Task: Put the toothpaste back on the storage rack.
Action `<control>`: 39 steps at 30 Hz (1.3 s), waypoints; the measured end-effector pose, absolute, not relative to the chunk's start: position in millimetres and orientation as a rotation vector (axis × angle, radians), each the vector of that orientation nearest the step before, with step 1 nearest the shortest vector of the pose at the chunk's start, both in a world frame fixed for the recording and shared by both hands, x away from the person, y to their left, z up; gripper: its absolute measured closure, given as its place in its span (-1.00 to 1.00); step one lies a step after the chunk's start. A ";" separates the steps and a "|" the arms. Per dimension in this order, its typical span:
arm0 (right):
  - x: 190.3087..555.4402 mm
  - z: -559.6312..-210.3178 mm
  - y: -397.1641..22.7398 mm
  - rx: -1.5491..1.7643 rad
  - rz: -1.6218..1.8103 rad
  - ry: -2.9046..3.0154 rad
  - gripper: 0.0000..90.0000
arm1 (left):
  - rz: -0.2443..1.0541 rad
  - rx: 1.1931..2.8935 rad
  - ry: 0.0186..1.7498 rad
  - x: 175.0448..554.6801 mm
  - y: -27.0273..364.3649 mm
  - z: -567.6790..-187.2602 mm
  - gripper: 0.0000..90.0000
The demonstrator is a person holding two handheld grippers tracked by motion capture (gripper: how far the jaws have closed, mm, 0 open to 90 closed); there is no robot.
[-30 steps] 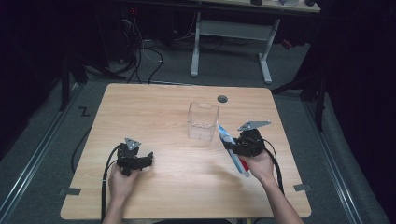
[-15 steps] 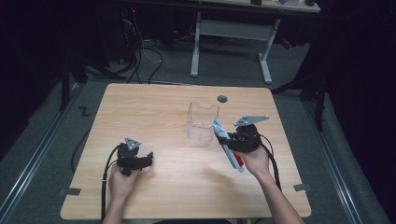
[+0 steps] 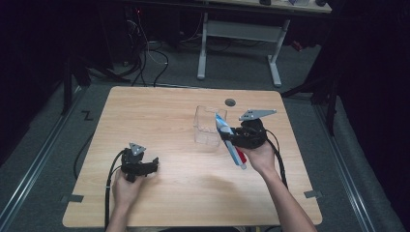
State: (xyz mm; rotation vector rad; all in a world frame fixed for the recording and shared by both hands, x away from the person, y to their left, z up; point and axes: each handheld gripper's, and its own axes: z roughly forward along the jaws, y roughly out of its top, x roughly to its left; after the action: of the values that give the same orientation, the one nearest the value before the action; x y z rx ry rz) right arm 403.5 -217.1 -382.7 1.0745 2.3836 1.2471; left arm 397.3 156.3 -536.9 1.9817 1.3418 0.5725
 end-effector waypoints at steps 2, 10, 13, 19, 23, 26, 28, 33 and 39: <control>407.6 -378.6 -213.2 1.062 1.254 2.395 0.56 | 0.573 1.981 1.342 397.3 156.3 -537.0 -0.58; 422.6 -367.3 -193.4 1.010 1.257 2.414 0.56 | 0.574 1.982 1.340 397.3 156.4 -537.0 -0.58; 427.2 -363.9 -187.3 0.999 1.258 2.416 0.56 | 0.573 1.981 1.341 397.3 156.3 -537.0 -0.58; 435.8 -359.5 -177.8 0.978 1.252 2.422 0.56 | 0.573 1.981 1.342 397.2 156.3 -537.0 -0.58; 440.5 -355.5 -174.9 0.978 1.264 2.410 0.56 | 0.573 1.981 1.342 397.3 156.3 -537.0 -0.58; 444.2 -352.6 -173.4 0.980 1.267 2.398 0.56 | 0.573 1.983 1.341 397.2 156.5 -536.9 -0.58; 447.9 -351.8 -173.1 0.986 1.274 2.393 0.56 | 0.573 1.983 1.341 397.2 156.4 -537.0 -0.58; 454.3 -350.4 -172.0 0.999 1.288 2.376 0.56 | 0.573 1.983 1.341 397.2 156.4 -537.0 -0.58; 460.5 -349.1 -168.4 1.001 1.289 2.358 0.56 | 0.572 1.983 1.341 397.2 156.4 -537.0 -0.58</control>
State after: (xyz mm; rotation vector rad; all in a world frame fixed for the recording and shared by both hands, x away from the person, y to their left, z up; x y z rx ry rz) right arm 460.5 -168.4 -349.1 1.0006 2.3576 1.2890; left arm 397.2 156.4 -537.0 1.9827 1.3415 0.5725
